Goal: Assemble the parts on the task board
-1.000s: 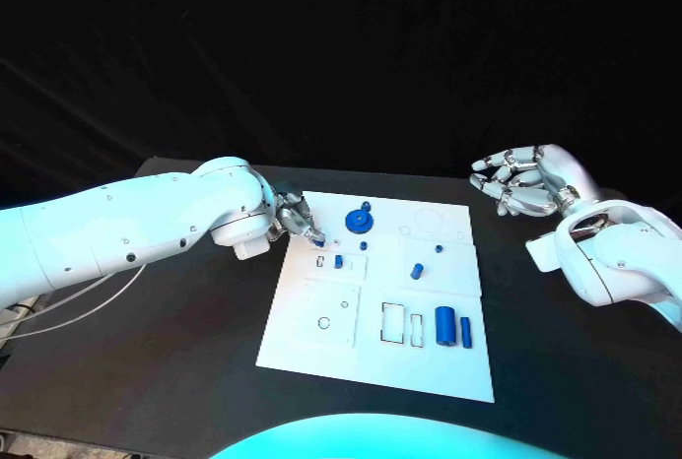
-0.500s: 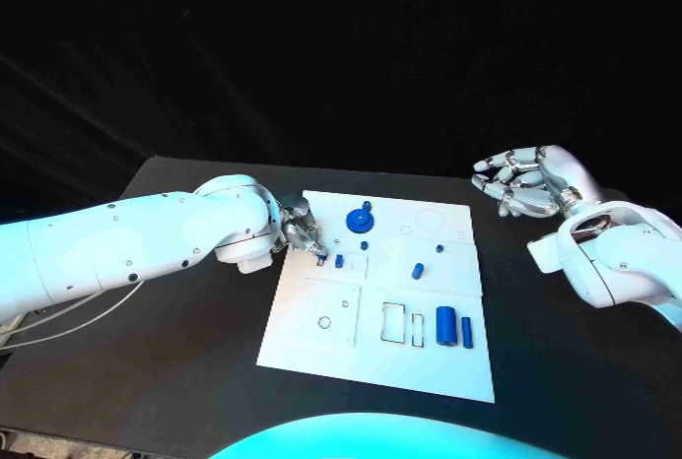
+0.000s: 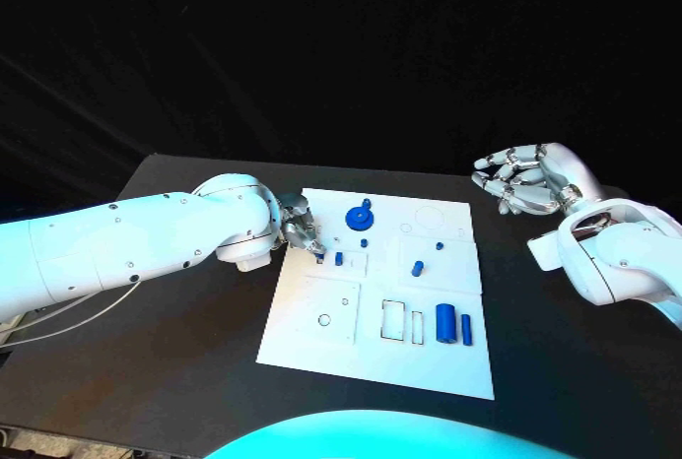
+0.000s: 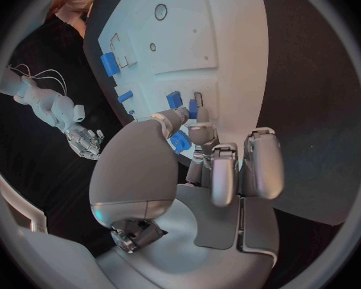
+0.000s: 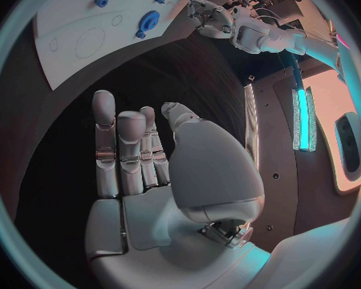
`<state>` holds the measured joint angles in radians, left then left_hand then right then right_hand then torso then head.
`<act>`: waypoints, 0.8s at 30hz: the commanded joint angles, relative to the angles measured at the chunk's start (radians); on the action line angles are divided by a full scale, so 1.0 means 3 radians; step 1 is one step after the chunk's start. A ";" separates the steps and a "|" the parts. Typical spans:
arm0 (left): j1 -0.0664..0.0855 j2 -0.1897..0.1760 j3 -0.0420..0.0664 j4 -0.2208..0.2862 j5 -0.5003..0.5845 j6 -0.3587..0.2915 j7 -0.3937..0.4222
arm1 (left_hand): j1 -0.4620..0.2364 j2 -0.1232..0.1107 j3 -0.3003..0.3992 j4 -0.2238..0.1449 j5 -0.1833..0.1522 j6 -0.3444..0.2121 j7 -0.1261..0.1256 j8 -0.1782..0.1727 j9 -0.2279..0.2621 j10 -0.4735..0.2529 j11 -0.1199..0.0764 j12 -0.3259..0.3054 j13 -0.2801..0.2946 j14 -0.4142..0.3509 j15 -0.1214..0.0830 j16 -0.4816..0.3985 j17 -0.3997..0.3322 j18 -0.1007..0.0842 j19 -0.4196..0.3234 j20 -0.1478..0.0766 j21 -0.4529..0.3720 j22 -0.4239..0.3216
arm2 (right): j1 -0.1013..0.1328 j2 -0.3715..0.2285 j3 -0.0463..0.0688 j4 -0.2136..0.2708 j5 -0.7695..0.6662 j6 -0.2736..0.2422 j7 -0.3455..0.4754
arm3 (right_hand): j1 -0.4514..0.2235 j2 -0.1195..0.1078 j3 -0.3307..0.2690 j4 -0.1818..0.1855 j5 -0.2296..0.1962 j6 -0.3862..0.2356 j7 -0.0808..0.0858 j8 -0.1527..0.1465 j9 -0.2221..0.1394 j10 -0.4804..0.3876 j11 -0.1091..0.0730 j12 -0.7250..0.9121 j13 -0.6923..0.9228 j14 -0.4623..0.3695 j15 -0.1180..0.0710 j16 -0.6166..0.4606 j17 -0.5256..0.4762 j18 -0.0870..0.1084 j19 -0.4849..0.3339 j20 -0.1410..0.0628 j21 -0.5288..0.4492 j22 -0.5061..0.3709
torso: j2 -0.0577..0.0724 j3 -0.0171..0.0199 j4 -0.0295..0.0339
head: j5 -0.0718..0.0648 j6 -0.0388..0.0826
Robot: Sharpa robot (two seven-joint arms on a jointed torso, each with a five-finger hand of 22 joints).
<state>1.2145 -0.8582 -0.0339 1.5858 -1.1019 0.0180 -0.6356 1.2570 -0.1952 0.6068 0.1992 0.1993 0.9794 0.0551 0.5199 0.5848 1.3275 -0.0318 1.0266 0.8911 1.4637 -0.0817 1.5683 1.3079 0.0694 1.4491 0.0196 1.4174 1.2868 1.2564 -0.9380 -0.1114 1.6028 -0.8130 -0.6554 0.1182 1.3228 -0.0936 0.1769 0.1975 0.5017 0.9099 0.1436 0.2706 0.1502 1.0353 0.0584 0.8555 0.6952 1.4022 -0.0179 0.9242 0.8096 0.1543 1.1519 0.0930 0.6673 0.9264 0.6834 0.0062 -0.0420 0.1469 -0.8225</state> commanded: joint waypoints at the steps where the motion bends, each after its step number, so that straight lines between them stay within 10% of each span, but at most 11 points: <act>1: -0.0004 0.0011 0.0001 0.0015 -0.0081 0.0129 -0.0056 | -0.0015 0.0025 0.0384 -0.0361 0.0009 0.0017 -0.0048 0.0019 0.0005 0.0015 -0.0008 -0.0023 -0.0009 0.0357 -0.0026 0.0008 0.0876 -0.0028 0.0013 -0.0007 0.0001 -0.0001 | -0.0002 0.0000 0.0000 0.0006 -0.0013 0.0016 0.0019 | -0.0034 -0.0011 0.0009 0.0017 0.0022 -0.0018 0.0001 0.0016 0.0006 -0.0018 -0.0005 0.0016 -0.0006 0.0028 0.0000 -0.0007 0.0001 0.0063 0.0023 -0.0008 -0.0024 -0.0005 | 0.0001 0.0000 0.0000 | 0.0011 -0.0002; 24: -0.0035 0.0060 0.0001 -0.0032 -0.0145 0.0230 -0.0132 | -0.0032 0.0023 0.0400 -0.0363 0.0009 0.0014 -0.0050 0.0029 0.0011 0.0017 -0.0010 -0.0031 -0.0023 0.0357 -0.0028 0.0008 0.0876 -0.0027 0.0011 -0.0009 -0.0001 -0.0004 | -0.0003 -0.0004 0.0000 0.0005 -0.0013 0.0029 0.0009 | -0.0034 -0.0011 0.0009 0.0017 0.0022 -0.0018 0.0001 0.0016 0.0006 -0.0018 -0.0005 0.0016 -0.0006 0.0028 0.0000 -0.0007 0.0001 0.0063 0.0023 -0.0008 -0.0024 -0.0005 | -0.0002 0.0002 0.0000 | -0.0003 -0.0023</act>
<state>1.2071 -0.8420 -0.0321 1.5757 -1.1396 0.0551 -0.6630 1.2445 -0.1971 0.6230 0.1911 0.1987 0.9799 0.0486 0.5240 0.5864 1.3274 -0.0315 1.0219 0.8847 1.4664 -0.0844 1.5683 1.3076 0.0694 1.4491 0.0196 1.4174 1.2865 1.2562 -0.9398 -0.1115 1.6040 -0.8127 -0.6548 0.1177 1.3228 -0.0937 0.1769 0.1975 0.5017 0.9099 0.1436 0.2706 0.1507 1.0353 0.0584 0.8555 0.6945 1.4022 -0.0179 0.9242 0.8095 0.1543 1.1520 0.0930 0.6639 0.9257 0.6830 0.0066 -0.0421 0.1462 -0.8295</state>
